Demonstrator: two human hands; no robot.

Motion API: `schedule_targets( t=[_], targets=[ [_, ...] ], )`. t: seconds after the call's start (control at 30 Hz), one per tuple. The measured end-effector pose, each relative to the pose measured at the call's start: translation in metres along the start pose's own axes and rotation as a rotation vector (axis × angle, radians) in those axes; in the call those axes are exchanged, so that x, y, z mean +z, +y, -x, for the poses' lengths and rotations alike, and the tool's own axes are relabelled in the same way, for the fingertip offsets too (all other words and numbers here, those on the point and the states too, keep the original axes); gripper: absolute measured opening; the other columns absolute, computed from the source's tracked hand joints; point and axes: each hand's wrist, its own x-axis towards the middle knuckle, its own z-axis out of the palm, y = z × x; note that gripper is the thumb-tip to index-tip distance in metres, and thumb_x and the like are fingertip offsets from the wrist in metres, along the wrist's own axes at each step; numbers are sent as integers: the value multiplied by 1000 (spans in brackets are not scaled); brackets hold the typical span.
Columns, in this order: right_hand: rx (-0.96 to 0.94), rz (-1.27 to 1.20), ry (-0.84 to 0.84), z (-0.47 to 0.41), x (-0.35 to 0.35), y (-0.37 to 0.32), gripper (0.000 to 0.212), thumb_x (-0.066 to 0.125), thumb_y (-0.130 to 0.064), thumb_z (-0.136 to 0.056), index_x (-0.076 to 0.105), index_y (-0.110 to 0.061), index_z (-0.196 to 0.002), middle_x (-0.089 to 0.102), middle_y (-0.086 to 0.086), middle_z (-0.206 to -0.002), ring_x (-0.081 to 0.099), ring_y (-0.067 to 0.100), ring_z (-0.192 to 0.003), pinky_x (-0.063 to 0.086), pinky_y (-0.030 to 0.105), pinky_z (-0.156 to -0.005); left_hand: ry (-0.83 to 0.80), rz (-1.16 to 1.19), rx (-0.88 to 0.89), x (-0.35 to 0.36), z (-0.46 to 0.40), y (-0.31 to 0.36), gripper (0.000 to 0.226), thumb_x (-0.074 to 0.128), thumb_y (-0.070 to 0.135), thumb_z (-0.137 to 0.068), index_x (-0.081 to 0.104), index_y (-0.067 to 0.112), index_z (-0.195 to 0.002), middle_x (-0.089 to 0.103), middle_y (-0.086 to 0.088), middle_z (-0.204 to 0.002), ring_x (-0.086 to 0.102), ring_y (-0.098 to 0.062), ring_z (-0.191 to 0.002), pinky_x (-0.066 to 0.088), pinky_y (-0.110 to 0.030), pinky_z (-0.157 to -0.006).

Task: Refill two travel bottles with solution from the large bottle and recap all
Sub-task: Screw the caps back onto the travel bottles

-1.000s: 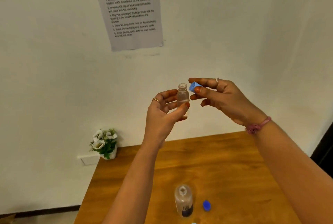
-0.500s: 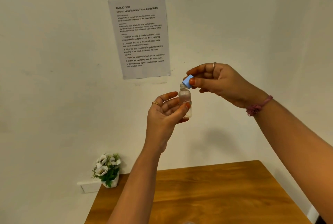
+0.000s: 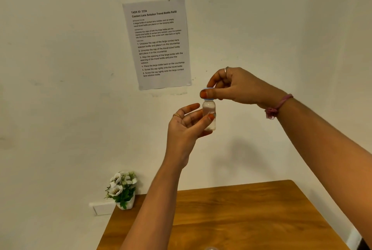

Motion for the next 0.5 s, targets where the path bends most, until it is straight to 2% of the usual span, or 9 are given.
schedule_targets(
  t=[0.07, 0.13, 0.2, 0.23, 0.3, 0.33, 0.4, 0.5],
  targets=[
    [20, -17, -52, 1, -7, -1, 55, 63, -51, -71, 59, -19, -115, 68, -1, -98, 62, 10, -89, 50, 25, -79, 4, 4, 1, -1, -1, 0, 44, 72, 9, -78, 54, 16, -117, 73, -2, -102, 71, -17, -91, 59, -32, -68],
    [12, -93, -92, 2, -15, 0, 51, 62, -39, -80, 54, -20, -127, 66, -6, -110, 62, 7, -99, 50, 18, -81, 10, 7, 2, -1, -2, -1, 43, 72, 10, -78, 54, 18, -116, 73, 0, -100, 72, -17, -91, 59, -30, -67],
    [-14, -106, -89, 2, -17, 3, 39, 63, -24, -85, 55, -21, -123, 68, -8, -103, 64, 2, -94, 49, 11, -76, 11, 7, -2, -1, -3, -1, 43, 72, 10, -78, 54, 19, -116, 73, 1, -99, 72, -17, -91, 58, -29, -66],
    [-26, -94, -63, 2, -14, 4, 35, 65, -24, -84, 58, -21, -118, 69, -7, -94, 65, 1, -86, 48, 10, -73, 13, 10, -4, -1, -3, -1, 43, 72, 10, -78, 54, 18, -117, 73, 0, -99, 72, -17, -91, 59, -30, -66],
    [-27, -79, 13, 0, -8, 6, 34, 70, -34, -75, 61, -23, -106, 66, -1, -81, 61, 6, -73, 48, 18, -71, 20, 16, -10, -1, -3, -2, 45, 72, 10, -79, 53, 16, -119, 73, -3, -102, 71, -18, -92, 59, -32, -68],
    [-12, -95, 35, 0, -6, 7, 40, 70, -40, -70, 61, -23, -105, 64, 1, -81, 59, 9, -74, 48, 23, -72, 23, 16, -11, -1, -3, -2, 45, 72, 10, -79, 53, 16, -119, 72, -4, -104, 71, -19, -93, 60, -33, -70],
    [22, -210, 15, 4, -7, 10, 54, 68, -45, -64, 59, -23, -113, 67, -2, -93, 62, 10, -86, 49, 28, -80, 19, 14, -12, -2, -3, -4, 45, 72, 10, -79, 53, 17, -119, 72, -4, -105, 71, -19, -93, 60, -34, -71],
    [8, -317, -65, 7, -7, 16, 55, 69, -28, -75, 53, -21, -127, 69, -4, -110, 63, 10, -104, 49, 30, -91, 7, 13, -20, -3, -3, -5, 42, 72, 10, -78, 54, 19, -116, 73, 1, -99, 72, -16, -90, 59, -30, -68]
  ],
)
